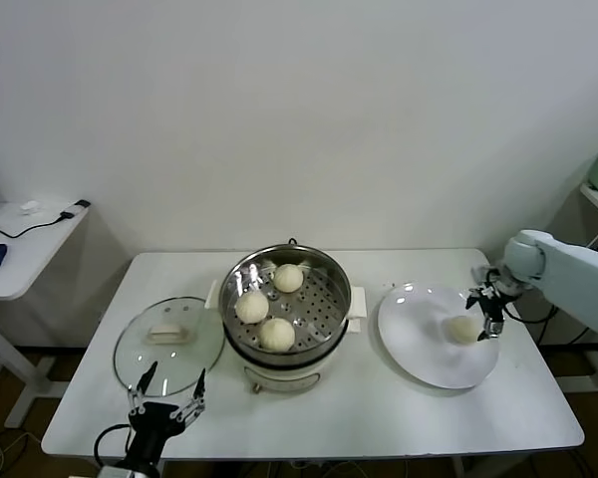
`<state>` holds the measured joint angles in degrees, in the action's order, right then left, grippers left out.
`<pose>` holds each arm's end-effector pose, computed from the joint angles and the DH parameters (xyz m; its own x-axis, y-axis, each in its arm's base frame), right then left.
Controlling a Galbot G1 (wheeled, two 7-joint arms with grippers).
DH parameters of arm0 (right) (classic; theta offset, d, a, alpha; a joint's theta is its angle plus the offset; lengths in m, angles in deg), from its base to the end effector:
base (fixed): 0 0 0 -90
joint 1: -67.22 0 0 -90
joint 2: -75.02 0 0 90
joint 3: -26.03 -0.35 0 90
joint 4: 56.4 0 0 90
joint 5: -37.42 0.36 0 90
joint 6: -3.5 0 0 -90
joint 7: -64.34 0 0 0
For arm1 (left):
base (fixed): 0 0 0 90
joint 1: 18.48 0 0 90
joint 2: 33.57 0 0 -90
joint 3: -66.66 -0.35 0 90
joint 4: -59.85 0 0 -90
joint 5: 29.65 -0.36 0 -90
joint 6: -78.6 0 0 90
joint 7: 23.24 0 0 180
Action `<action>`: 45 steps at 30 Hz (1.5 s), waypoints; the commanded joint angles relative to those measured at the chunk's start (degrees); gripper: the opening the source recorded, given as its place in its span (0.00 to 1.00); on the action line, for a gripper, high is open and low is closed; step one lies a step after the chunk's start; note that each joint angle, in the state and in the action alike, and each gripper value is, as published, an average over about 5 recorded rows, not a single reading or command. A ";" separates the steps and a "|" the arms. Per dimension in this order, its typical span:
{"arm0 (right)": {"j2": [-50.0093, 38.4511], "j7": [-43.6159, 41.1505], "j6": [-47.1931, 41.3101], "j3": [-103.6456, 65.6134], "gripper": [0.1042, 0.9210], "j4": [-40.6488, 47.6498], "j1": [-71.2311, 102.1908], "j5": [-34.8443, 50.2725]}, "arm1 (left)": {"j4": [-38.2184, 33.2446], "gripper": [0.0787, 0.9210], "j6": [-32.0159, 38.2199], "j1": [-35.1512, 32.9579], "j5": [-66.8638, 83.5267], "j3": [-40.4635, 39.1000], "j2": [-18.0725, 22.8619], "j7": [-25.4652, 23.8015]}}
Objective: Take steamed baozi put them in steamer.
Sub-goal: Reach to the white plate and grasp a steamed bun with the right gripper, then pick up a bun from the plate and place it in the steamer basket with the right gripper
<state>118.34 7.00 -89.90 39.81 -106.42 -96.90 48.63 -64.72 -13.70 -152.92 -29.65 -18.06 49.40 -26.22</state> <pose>0.5531 -0.2391 -0.2257 -0.1076 -0.0176 0.9940 -0.9938 0.0305 -0.1070 0.1118 0.0449 -0.3076 -0.9765 0.0395 0.2120 0.0705 0.9876 0.1406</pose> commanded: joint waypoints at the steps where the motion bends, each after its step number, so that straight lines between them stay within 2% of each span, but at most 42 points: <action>1: 3.87 1.14 -0.90 -6.58 0.88 5.77 6.51 -2.33 | 0.09 0.88 0.04 -0.09 -0.12 0.01 0.08 0.01; 7: 3.83 0.56 -1.16 -5.20 0.87 5.24 5.65 -2.85 | 0.18 0.88 0.03 -0.12 -0.11 0.08 0.13 0.04; 14: 2.06 -0.37 -1.65 -2.63 0.69 1.31 1.79 -1.41 | 0.04 0.88 -0.23 0.11 -0.25 -0.07 0.08 -0.01; 17: 0.49 -0.50 -2.36 0.54 0.65 -2.31 -2.36 0.42 | -0.07 0.88 -0.31 0.14 -0.30 -0.20 0.03 -0.02; 20: -1.21 -0.51 -3.45 6.76 0.64 -8.09 -10.16 5.34 | -0.26 0.88 -0.40 0.15 -0.34 -0.39 -0.06 -0.04; 25: -0.89 -0.32 -5.58 22.90 0.64 -19.05 -29.83 18.41 | -0.60 0.88 -0.60 0.32 -0.37 -0.82 -0.27 -0.10; 30: 4.22 0.24 -9.36 32.48 0.64 -29.61 -47.83 34.25 | -0.88 0.88 -0.93 0.46 -0.38 -1.21 -0.68 -0.18; 36: 13.56 2.52 -13.88 30.14 0.64 -35.20 -55.56 48.01 | -0.95 0.88 -1.32 1.01 -0.42 -1.49 -1.31 -0.37; 40: 20.90 6.48 -16.81 27.02 0.64 -36.58 -53.55 52.25 | -1.03 0.88 -1.59 1.49 -0.28 -1.57 -1.66 -0.53; 45: 27.86 11.95 -20.11 25.44 0.64 -36.38 -45.45 52.08 | -0.77 0.88 -1.47 1.96 0.09 -1.67 -1.89 -0.57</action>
<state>132.45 11.75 -103.52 63.68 -136.11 -140.11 88.37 -65.62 -15.11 -151.12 -29.70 -19.67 47.65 -26.78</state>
